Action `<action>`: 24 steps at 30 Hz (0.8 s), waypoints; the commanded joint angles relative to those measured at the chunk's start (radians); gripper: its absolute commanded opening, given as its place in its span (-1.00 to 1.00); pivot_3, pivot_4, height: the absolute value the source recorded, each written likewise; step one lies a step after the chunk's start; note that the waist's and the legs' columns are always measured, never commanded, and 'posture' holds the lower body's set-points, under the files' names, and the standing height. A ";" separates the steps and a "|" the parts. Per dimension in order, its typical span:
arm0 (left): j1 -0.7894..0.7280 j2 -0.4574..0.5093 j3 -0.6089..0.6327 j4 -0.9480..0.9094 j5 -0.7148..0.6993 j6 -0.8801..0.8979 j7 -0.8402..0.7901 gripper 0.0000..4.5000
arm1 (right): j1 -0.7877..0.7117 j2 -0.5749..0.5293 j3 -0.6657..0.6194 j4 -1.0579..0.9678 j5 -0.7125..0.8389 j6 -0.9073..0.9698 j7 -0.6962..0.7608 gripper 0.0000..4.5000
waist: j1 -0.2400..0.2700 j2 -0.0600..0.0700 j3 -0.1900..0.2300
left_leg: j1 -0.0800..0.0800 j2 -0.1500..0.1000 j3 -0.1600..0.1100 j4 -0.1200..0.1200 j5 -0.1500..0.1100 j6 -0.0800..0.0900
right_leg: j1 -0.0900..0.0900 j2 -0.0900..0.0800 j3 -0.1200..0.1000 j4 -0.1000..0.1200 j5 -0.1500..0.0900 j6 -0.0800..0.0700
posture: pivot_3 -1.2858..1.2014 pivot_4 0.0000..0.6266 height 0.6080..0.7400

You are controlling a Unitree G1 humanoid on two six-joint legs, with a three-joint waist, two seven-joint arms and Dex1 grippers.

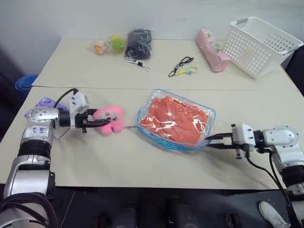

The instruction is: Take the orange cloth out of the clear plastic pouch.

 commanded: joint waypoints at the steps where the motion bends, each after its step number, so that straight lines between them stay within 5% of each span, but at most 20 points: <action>1: 0.012 0.031 0.053 -0.048 -0.029 -0.088 -0.040 0.43 | 0.117 -0.046 -0.129 -0.187 0.098 0.114 -0.055 -0.07 | 0.000 0.000 0.000 | 0.000 0.000 0.000 0.000 0.000 0.000 | 0.000 0.000 0.000 -0.002 0.000 0.000 | 0.03 -0.52 1.00; 5: 0.017 0.038 0.078 -0.091 -0.036 -0.218 -0.063 0.96 | 0.381 -0.071 -0.330 -0.443 0.197 0.269 -0.155 0.51 | 0.005 0.000 0.000 | 0.000 0.000 0.001 -0.001 0.000 0.000 | 0.000 0.000 0.001 -0.004 0.000 0.000 | 0.03 -0.52 1.00; 8: -0.007 0.000 0.073 -0.206 -0.079 -0.183 -0.067 0.96 | 0.554 -0.045 -0.470 -0.598 0.212 0.313 -0.225 0.95 | 0.021 0.000 0.000 | 0.000 0.000 0.001 -0.001 -0.001 0.001 | 0.001 0.000 0.001 -0.005 0.000 0.000 | 0.03 -0.52 1.00; 14: 0.008 -0.110 -0.054 -0.344 -0.043 -0.175 -0.119 0.98 | 0.767 0.027 -0.569 -0.896 0.332 0.481 -0.343 1.00 | 0.028 -0.001 0.000 | 0.003 -0.001 0.001 -0.001 -0.001 0.001 | 0.004 0.001 0.002 -0.005 0.001 0.001 | 0.03 -0.52 1.00; 24: -0.107 -0.323 -0.242 -0.041 0.242 -0.489 0.071 0.98 | 0.879 0.148 -0.544 -1.050 0.217 0.460 -0.431 1.00 | 0.041 -0.003 0.001 | 0.002 -0.001 0.004 0.000 -0.001 0.002 | 0.003 0.003 0.004 -0.005 0.001 0.001 | 0.03 -0.52 1.00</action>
